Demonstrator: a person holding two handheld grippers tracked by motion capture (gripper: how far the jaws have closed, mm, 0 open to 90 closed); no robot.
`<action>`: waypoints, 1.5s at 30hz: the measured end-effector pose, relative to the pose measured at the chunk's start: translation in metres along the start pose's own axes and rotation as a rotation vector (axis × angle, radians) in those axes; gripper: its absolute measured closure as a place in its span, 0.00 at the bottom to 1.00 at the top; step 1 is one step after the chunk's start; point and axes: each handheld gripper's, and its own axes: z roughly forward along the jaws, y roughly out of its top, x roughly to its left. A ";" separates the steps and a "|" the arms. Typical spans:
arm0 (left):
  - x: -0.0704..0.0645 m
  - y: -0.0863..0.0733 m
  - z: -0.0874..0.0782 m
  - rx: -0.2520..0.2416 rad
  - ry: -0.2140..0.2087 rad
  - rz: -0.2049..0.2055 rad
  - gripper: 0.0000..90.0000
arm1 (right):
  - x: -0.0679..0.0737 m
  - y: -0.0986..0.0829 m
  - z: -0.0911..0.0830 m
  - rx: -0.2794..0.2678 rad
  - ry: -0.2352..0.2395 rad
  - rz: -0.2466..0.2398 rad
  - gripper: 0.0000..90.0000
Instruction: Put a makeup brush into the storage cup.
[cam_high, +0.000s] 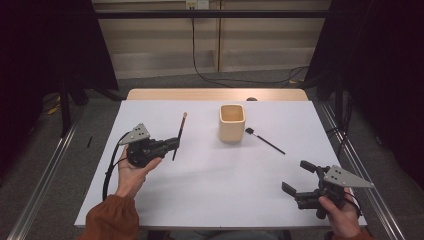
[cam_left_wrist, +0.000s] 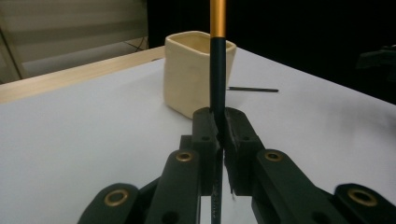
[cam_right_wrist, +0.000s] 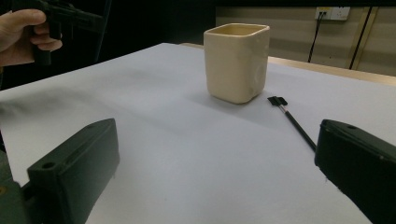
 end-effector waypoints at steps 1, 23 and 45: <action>-0.002 -0.001 0.001 -0.004 -0.005 -0.004 0.93 | 0.000 0.000 0.001 0.001 0.003 0.006 0.00; -0.022 -0.010 0.012 0.010 -0.057 -0.013 0.93 | 0.020 0.027 0.037 -0.016 0.124 -0.020 0.01; -0.043 -0.008 0.030 0.026 -0.124 0.007 0.93 | 0.043 0.048 0.085 -0.028 0.231 -0.037 0.04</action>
